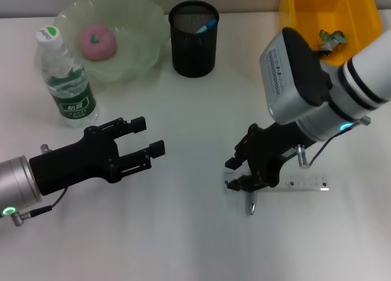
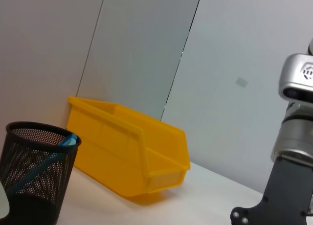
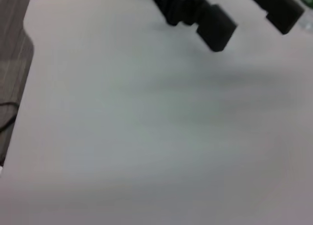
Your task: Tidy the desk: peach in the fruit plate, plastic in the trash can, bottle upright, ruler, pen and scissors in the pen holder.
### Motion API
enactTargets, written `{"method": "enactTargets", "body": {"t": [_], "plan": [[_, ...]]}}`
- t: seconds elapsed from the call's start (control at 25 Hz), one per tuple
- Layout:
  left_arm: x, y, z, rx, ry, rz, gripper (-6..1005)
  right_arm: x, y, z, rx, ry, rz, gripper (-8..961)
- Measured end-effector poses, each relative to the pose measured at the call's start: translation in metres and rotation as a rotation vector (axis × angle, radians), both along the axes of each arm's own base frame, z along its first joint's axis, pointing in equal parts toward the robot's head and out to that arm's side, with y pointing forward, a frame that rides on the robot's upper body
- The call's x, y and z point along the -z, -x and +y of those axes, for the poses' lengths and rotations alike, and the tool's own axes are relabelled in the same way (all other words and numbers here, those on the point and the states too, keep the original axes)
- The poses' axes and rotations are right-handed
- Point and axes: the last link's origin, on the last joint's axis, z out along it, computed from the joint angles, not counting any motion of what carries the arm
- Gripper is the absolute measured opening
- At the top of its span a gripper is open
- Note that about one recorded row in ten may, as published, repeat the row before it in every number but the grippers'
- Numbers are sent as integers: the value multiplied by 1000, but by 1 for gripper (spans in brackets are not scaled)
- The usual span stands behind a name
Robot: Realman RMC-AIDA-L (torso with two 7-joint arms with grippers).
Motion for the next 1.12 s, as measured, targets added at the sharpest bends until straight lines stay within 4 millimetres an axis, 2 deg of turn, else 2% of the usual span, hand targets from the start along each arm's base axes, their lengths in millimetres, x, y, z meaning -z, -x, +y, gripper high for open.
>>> {"method": "enactTargets", "body": {"t": [0.32, 0.4, 0.92, 1.12], "plan": [[0, -1, 1, -5, 6, -5, 726, 5, 0, 0, -72, -7, -25, 477], [0, -1, 1, -6, 7, -5, 726, 7, 0, 0, -83, -3, -32, 678], [-2, 0, 1, -9, 4, -6, 725, 23, -3, -4, -139, -1, -76, 615], [-3, 1, 0, -9, 1, -5, 725, 21, -2, -1, -128, -27, -61, 590]]}}
